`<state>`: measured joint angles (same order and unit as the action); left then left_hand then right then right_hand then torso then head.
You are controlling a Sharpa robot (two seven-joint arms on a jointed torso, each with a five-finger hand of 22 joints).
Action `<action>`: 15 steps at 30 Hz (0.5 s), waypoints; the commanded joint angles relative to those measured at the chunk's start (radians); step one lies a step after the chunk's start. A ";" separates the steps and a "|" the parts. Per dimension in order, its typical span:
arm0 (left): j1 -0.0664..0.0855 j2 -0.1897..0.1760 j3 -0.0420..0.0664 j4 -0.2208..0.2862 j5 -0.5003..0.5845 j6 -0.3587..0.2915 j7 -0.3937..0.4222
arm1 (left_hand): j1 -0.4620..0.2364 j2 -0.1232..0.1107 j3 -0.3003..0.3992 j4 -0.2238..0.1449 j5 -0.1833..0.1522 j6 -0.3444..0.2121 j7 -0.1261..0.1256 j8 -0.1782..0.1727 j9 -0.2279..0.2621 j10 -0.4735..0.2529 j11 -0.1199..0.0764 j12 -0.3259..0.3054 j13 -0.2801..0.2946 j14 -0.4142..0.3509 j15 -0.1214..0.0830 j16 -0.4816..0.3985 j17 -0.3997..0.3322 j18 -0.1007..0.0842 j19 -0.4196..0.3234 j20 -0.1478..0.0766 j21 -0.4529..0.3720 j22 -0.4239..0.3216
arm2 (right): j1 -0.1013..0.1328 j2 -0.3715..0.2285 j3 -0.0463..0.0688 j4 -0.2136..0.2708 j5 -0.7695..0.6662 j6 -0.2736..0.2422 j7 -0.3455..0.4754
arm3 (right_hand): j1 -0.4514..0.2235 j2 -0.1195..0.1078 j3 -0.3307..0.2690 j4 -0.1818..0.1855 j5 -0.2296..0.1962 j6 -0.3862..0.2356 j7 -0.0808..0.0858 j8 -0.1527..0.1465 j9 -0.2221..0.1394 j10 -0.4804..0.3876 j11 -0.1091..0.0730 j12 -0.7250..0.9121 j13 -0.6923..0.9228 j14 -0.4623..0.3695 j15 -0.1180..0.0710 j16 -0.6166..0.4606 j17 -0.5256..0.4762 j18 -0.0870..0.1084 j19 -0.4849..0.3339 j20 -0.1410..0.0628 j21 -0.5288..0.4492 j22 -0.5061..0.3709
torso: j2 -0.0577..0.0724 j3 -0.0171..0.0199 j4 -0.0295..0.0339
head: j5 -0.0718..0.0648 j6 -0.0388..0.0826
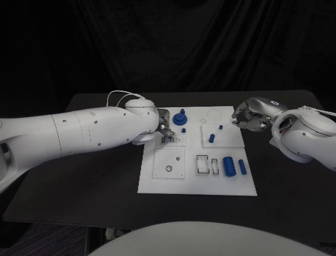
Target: Assemble the parts on the task board
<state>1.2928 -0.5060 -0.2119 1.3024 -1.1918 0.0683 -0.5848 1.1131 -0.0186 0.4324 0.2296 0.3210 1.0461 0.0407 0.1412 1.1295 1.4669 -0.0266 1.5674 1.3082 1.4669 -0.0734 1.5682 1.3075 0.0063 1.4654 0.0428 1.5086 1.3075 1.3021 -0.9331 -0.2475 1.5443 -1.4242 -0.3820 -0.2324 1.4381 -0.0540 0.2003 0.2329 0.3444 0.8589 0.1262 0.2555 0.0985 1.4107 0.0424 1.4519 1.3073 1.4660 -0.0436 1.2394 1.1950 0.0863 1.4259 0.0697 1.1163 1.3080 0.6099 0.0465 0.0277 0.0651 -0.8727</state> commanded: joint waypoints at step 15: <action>-0.058 -0.006 0.001 0.016 0.002 -0.203 -0.015 | -0.029 0.015 -0.008 0.016 0.028 0.004 -0.002 0.007 0.002 0.104 -0.005 0.003 0.263 0.104 -0.006 0.003 0.263 0.007 0.076 -0.009 0.010 0.245 | -0.002 0.001 0.000 -0.001 -0.002 -0.007 -0.012 | 0.001 0.007 0.007 0.000 0.005 0.006 -0.001 0.004 -0.002 -0.006 -0.005 -0.005 0.055 0.026 0.005 -0.004 -0.003 0.013 -0.006 -0.003 -0.010 0.058 | 0.000 0.0018 -0.0012 | 0.000 0.000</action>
<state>1.2384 -0.5102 -0.2111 1.3153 -1.1920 -0.0656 -0.5975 1.0938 -0.0017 0.4242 0.2398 0.3463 1.0473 0.0393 0.1450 1.1315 1.4668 -0.0266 1.5674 1.3082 1.4669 -0.0734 1.5682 1.3074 0.0063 1.4654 0.0429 1.5127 1.3075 1.3021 -0.9308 -0.2477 1.5425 -1.4237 -0.3822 -0.2328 1.4381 -0.0540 0.2003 0.2330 0.3443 0.8589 0.1262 0.2555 0.0978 1.4077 0.0393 1.4519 1.3073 1.4660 -0.0436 1.2394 1.1926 0.0863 1.4259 0.0697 1.1113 1.3078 0.6103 0.0479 0.0255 0.0666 -0.8727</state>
